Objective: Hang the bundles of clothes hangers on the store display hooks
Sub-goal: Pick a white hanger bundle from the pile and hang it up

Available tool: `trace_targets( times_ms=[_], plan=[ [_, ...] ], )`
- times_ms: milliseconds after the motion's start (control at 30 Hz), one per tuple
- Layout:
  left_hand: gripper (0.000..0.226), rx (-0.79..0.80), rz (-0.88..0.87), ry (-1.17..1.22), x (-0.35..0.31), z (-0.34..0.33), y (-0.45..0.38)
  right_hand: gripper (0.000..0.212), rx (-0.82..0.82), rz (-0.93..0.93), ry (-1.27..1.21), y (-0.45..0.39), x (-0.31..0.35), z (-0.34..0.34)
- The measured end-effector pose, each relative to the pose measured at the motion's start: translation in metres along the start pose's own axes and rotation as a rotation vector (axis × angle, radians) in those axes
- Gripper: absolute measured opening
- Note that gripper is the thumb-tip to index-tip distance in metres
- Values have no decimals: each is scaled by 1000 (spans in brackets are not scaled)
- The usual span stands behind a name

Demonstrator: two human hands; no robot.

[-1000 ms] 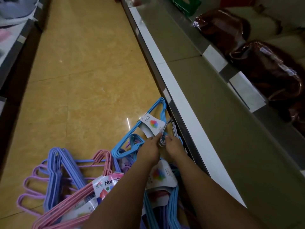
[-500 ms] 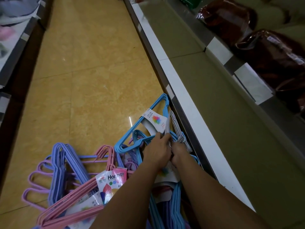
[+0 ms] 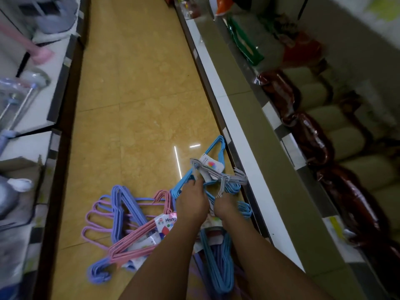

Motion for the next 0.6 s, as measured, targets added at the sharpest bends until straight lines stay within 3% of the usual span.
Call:
trace_targets(
  times_ms=[200,333,500,600],
  plan=[
    [57,18,130,-115,-32,101,35,31,-105,148,427,92,61,54],
    [73,-29,198,-148,-41,168,53,24,-51,326,603,145,93,87],
    [76,-31,324,-175,-45,250,79,39,54,469,777,219,139,115],
    [59,-27,326,-155,-39,287,92,27,118,529,781,259,164,113]
  ],
)
Point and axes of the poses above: each hand's wrist, its own y-axis away from the middle knuckle, its own z-axis out of the back of the hand, x = y × z, the point moved 1 cm from there along -y, towards the middle knuckle, and after that the axes turned 1 degree about y, right-handed, at the moved point
